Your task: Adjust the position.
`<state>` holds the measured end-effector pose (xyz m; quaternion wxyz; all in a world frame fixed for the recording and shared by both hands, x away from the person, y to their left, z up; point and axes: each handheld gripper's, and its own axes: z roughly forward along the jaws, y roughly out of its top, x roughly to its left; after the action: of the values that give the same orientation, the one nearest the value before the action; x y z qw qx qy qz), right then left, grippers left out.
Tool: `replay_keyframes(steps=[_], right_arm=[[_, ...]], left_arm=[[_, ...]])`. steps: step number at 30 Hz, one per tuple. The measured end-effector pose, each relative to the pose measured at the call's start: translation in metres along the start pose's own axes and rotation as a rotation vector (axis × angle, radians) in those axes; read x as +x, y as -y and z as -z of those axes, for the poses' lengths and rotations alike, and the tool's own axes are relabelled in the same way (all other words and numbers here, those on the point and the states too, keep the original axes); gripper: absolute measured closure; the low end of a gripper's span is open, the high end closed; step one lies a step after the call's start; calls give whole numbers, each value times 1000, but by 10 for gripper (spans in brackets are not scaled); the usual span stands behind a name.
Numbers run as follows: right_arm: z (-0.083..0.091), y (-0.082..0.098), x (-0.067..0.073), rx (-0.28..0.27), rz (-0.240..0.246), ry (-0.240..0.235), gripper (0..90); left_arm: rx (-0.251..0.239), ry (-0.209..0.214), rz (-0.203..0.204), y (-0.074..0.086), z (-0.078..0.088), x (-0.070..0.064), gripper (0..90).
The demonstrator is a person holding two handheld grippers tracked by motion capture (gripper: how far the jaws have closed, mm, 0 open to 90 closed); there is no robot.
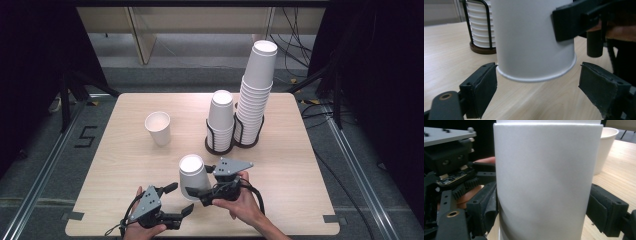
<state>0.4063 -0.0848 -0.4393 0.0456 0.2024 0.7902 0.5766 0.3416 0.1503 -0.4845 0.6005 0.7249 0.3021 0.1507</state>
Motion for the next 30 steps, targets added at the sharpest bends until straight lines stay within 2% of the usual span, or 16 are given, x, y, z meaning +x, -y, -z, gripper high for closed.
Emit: replay_keyframes(steps=[1, 2, 3, 5, 8, 9, 10, 16, 17, 19, 20, 21, 22, 25, 26, 30], right_arm=[[-1, 0, 2, 8, 0, 0, 190], [-2, 0, 3, 5, -9, -12, 190], [-4, 0, 3, -10, 11, -2, 190], [-5, 0, 7, 2, 0, -3, 191], [-9, 0, 11, -1, 12, -14, 192], [-10, 0, 12, -10, 7, -19, 192], [-11, 0, 13, -10, 14, -8, 192], [-15, -2, 23, -19, 9, -36, 193], [-18, -1, 23, -37, 12, -61, 193], [-17, -1, 25, -27, 16, -51, 193], [-19, -1, 25, -38, 11, -74, 193], [-18, -1, 26, -31, 10, -57, 193], [-18, -1, 27, -24, -8, -79, 193], [-17, -1, 25, -35, 8, -67, 193], [-18, -1, 25, -44, 3, -85, 193], [-18, 0, 27, -20, -10, -79, 193]], left_arm=[[-15, 5, 4, 1, -2, 0, 143], [-10, -3, 0, 1, -2, 0, 143], [5, -17, 1, 0, -1, 0, 140], [-1, -10, 4, 1, -3, 0, 137], [4, -21, 1, 0, -2, -1, 89], [-16, -13, 1, 0, -3, 0, 74], [1, -25, -7, 0, -2, -1, 60], [-12, -15, -9, 0, -4, -2, 3], [-15, -15, -8, 0, -4, -2, 0], [-5, -22, -7, 0, -3, -2, 0], [-6, -22, -6, -1, -3, -2, 0], [-10, -19, -4, -1, -3, -3, 0], [-13, -17, 0, -1, -3, -3, 0], [-24, -8, 15, -1, -3, -2, 0], [-22, -4, 13, -1, -3, -2, 0], [-32, 8, 30, -1, -3, -2, 0]])
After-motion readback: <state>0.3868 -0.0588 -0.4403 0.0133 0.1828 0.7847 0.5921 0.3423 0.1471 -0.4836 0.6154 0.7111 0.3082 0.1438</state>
